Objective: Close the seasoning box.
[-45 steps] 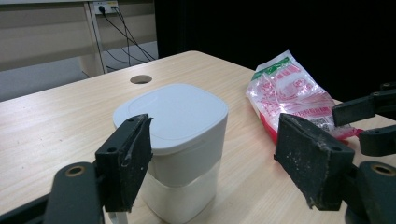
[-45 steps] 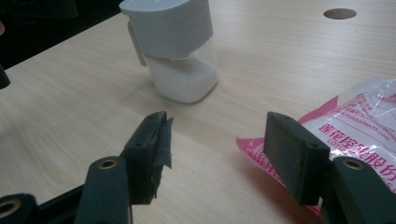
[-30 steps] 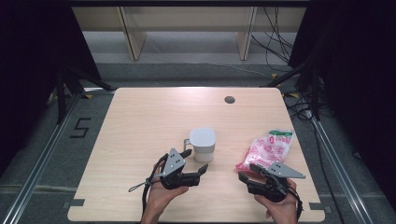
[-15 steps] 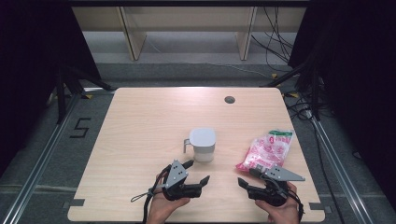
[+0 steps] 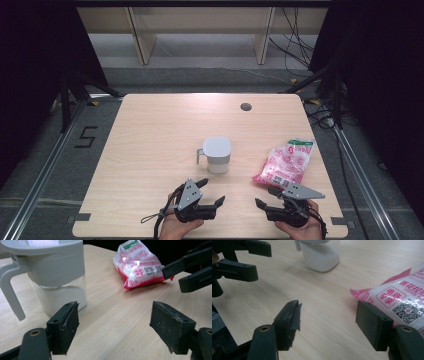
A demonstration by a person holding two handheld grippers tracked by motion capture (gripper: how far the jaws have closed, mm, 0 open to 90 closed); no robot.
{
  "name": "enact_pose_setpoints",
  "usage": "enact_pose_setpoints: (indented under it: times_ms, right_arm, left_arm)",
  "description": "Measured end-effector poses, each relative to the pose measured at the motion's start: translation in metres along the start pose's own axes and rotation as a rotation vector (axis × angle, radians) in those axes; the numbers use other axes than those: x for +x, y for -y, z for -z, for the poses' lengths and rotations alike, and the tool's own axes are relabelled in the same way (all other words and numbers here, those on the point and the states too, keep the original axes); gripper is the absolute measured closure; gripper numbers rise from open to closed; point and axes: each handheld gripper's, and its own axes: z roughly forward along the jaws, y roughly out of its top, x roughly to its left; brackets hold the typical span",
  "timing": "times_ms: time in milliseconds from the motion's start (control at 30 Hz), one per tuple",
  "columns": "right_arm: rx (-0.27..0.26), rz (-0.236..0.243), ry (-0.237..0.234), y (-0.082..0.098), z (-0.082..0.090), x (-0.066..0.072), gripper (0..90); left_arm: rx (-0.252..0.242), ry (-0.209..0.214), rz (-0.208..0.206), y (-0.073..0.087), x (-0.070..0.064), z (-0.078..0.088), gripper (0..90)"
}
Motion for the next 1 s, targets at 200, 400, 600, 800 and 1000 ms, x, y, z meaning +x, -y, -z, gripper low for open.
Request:
enact_pose_setpoints:
  times_ms: [200, 400, 600, 800, 1000]
  right_arm:
    - [0.022, 0.013, 0.0, 0.004, 0.002, 0.001, 35.6]
    - [0.04, -0.004, 0.007, 0.007, 0.005, 0.006, 34.9]
    - [0.036, 0.019, 0.007, 0.01, 0.008, 0.004, 34.5]
    - [0.043, 0.021, 0.002, 0.012, 0.009, 0.003, 34.3]
    - [0.037, 0.022, -0.004, 0.013, 0.01, 0.003, 34.3]
  left_arm:
    - [0.01, 0.006, -0.007, 0.002, -0.007, 0.001, 22.1]
    - [0.016, 0.006, -0.008, 0.004, -0.008, 0.001, 22.1]
    - [0.021, -0.007, 0.0, 0.006, -0.007, 0.004, 22.0]
    - [0.031, -0.009, -0.021, 0.007, -0.004, 0.003, 22.0]
    - [0.008, 0.0, 0.006, 0.008, -0.005, 0.002, 22.0]
